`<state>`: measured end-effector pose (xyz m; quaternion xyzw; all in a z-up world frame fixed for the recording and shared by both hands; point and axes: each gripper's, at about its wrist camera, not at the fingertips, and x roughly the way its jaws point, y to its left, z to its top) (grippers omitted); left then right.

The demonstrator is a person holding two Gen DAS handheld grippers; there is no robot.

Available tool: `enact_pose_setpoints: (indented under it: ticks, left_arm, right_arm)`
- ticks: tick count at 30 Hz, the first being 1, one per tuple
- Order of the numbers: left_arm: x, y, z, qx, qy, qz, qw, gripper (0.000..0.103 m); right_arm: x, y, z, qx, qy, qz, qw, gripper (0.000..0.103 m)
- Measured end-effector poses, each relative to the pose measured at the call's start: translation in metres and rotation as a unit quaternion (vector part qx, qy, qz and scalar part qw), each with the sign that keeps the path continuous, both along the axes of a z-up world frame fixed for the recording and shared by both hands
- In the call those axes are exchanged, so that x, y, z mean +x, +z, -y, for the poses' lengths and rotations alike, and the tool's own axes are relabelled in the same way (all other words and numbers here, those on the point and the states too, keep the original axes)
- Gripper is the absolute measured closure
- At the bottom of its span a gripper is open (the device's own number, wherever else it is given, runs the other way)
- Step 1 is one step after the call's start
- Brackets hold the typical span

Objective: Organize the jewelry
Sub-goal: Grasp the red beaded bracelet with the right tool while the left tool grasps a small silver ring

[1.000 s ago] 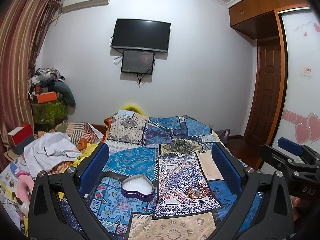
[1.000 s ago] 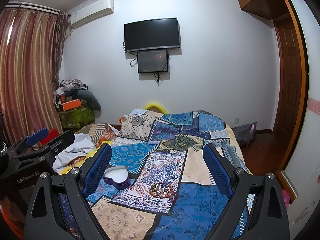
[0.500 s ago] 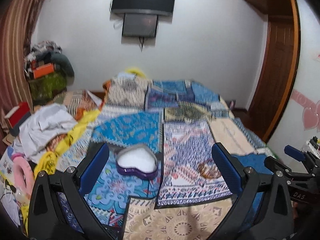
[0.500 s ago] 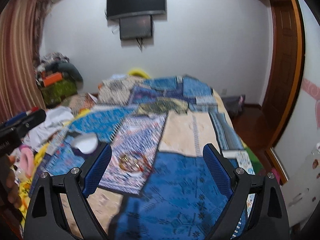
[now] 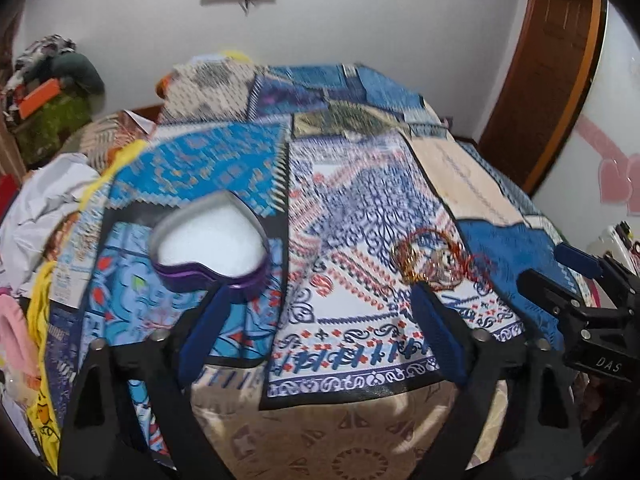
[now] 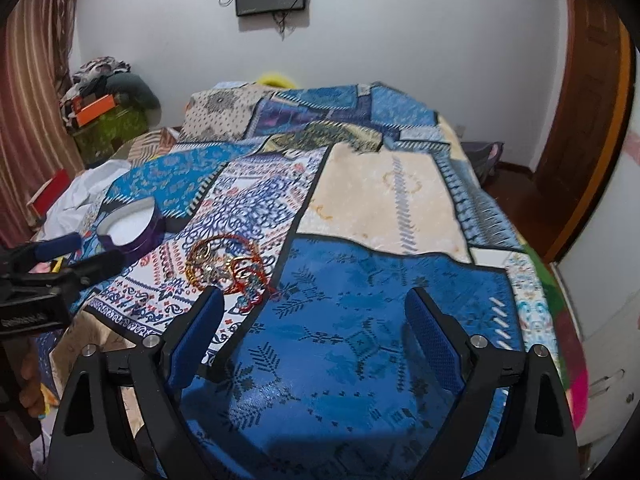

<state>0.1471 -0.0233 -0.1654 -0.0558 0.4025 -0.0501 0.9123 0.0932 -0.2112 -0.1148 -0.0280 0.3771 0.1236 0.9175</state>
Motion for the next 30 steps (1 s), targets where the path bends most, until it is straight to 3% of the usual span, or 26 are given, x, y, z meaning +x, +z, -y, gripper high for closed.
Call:
enact_pose_setpoints:
  ticks: [4,9,18,20,23,25,30]
  left_arm:
    - [0.007,-0.009,0.007,-0.014,-0.026,-0.016,0.9994,0.032]
    - [0.01,-0.014,0.021,-0.02,-0.063,-0.021,0.9976,0.062]
    - [0.016,-0.02,0.034,-0.024,-0.093,-0.024,0.9951,0.077]
    - [0.019,-0.023,0.034,-0.025,-0.092,-0.025,0.9951,0.079]
    - [0.02,-0.025,0.033,-0.016,-0.078,-0.023,0.9965,0.091]
    - [0.02,-0.026,0.033,-0.012,-0.075,-0.02,0.9969,0.093]
    - [0.017,-0.025,0.034,-0.011,-0.075,-0.016,0.997,0.094]
  right_arm:
    - [0.009,-0.007,-0.006,0.018,0.031,-0.022,0.999,0.031]
    - [0.017,-0.013,-0.02,0.023,0.066,-0.04,0.997,0.052]
    - [0.021,-0.02,-0.028,0.016,0.082,-0.05,0.995,0.063]
    - [0.022,-0.023,-0.028,0.012,0.084,-0.05,0.995,0.064]
    - [0.022,-0.025,-0.029,0.008,0.082,-0.049,0.995,0.069]
    - [0.023,-0.027,-0.03,0.005,0.082,-0.047,0.996,0.072]
    - [0.025,-0.028,-0.026,0.018,0.079,-0.048,0.996,0.093]
